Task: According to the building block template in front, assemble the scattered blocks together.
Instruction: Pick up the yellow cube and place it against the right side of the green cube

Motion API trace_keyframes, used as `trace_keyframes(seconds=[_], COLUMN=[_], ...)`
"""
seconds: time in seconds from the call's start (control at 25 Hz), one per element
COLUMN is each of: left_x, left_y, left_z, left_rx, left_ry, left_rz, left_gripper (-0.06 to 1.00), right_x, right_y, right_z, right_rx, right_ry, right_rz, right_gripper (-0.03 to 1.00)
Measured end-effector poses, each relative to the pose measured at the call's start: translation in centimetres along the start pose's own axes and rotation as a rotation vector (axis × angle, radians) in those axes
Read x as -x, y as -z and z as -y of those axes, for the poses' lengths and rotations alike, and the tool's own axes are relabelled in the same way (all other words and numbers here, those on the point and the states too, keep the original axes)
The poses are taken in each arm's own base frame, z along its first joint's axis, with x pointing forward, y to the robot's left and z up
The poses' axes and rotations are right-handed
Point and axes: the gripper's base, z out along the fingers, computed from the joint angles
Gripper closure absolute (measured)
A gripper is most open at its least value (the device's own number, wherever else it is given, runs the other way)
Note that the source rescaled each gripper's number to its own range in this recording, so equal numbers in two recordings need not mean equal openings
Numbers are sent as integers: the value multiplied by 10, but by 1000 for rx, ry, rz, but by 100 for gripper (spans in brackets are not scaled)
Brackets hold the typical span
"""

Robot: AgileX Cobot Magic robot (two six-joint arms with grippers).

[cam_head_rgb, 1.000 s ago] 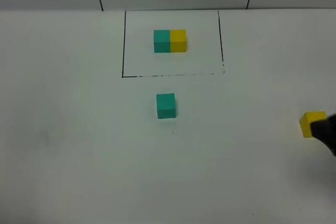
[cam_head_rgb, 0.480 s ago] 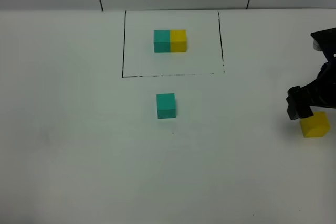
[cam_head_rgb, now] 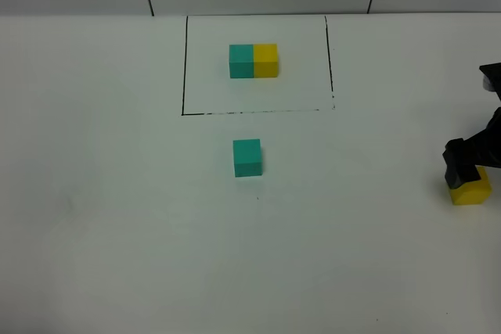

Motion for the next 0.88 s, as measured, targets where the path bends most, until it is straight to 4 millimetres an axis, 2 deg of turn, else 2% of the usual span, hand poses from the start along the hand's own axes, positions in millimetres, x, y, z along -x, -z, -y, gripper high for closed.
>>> trace_keyframes(seconds=[0.48,0.88], left_x=[0,0], left_y=[0,0], left_z=[0,0], left_rx=[0,0], left_ry=[0,0], left_rz=[1,3], left_gripper=[-1,-1], right_x=[5,4], right_y=[-33,-50], right_z=[2,3], right_rx=[1,3], right_ry=[-2,-17], right_rz=[-25,-54], right_gripper=[19,19])
